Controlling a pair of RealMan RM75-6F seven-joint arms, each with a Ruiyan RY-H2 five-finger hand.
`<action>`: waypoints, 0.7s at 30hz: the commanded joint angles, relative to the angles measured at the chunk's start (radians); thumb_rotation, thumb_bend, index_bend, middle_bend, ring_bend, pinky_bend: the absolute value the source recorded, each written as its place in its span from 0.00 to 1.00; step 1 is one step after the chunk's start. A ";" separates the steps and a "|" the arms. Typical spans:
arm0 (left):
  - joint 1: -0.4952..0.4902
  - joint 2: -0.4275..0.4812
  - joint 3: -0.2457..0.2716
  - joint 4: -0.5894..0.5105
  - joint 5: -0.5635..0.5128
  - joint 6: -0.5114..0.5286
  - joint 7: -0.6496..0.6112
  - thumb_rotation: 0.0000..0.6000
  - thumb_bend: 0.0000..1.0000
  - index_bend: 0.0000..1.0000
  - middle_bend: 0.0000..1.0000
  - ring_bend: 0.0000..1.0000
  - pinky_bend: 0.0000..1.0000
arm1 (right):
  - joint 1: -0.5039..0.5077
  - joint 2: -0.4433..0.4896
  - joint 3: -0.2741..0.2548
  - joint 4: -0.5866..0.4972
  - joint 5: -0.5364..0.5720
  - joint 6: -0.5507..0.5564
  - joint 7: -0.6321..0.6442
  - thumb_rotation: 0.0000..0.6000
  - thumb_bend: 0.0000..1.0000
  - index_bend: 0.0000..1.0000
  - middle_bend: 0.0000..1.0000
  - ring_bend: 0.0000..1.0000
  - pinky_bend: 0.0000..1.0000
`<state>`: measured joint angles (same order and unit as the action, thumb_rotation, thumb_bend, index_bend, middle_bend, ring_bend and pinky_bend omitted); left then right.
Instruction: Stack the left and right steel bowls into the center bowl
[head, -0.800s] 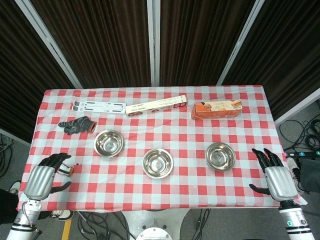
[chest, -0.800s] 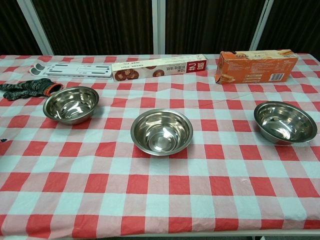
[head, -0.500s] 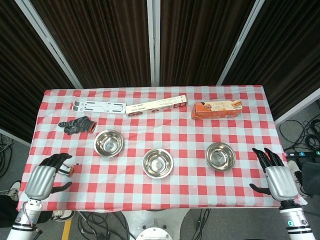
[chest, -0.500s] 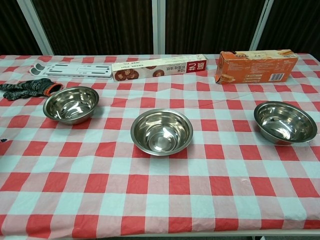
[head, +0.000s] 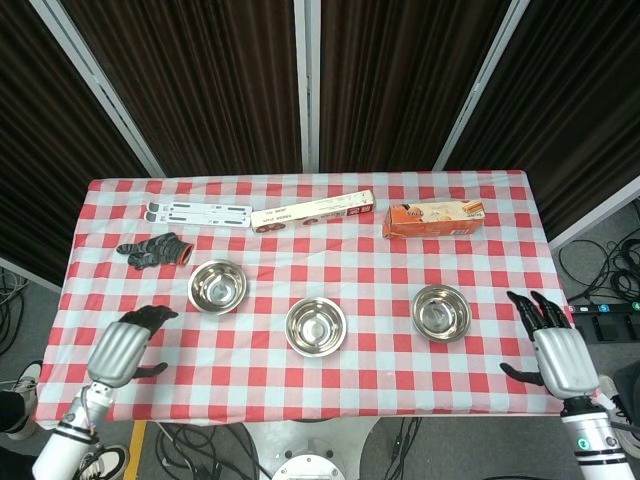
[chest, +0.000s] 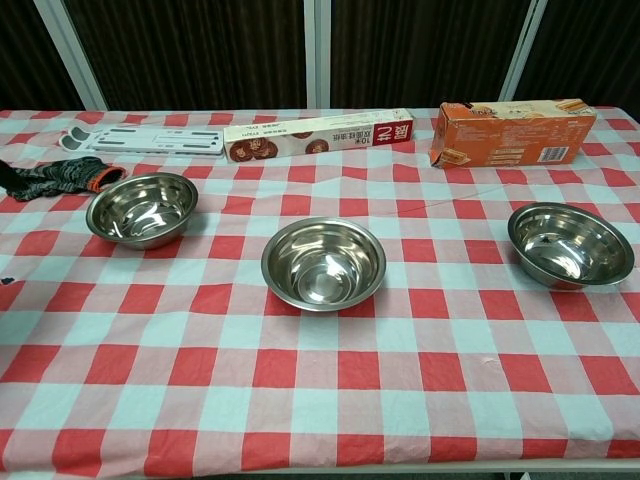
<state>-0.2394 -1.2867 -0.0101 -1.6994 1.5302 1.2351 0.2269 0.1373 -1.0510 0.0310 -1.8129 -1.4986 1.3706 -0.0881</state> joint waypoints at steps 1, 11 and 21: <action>-0.060 -0.059 -0.023 0.022 -0.032 -0.072 0.050 1.00 0.12 0.30 0.32 0.24 0.34 | 0.003 0.004 0.006 -0.004 0.009 -0.001 0.004 1.00 0.01 0.07 0.13 0.03 0.13; -0.142 -0.154 -0.056 0.116 -0.098 -0.160 0.076 1.00 0.12 0.30 0.33 0.24 0.35 | 0.002 0.006 0.005 0.015 0.022 -0.009 0.022 1.00 0.01 0.07 0.13 0.03 0.13; -0.216 -0.231 -0.083 0.261 -0.120 -0.203 0.080 1.00 0.14 0.30 0.35 0.25 0.35 | 0.001 0.003 0.005 0.025 0.024 -0.010 0.024 1.00 0.02 0.07 0.13 0.03 0.13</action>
<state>-0.4433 -1.5035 -0.0875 -1.4580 1.4162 1.0403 0.3144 0.1382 -1.0478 0.0360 -1.7881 -1.4753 1.3616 -0.0637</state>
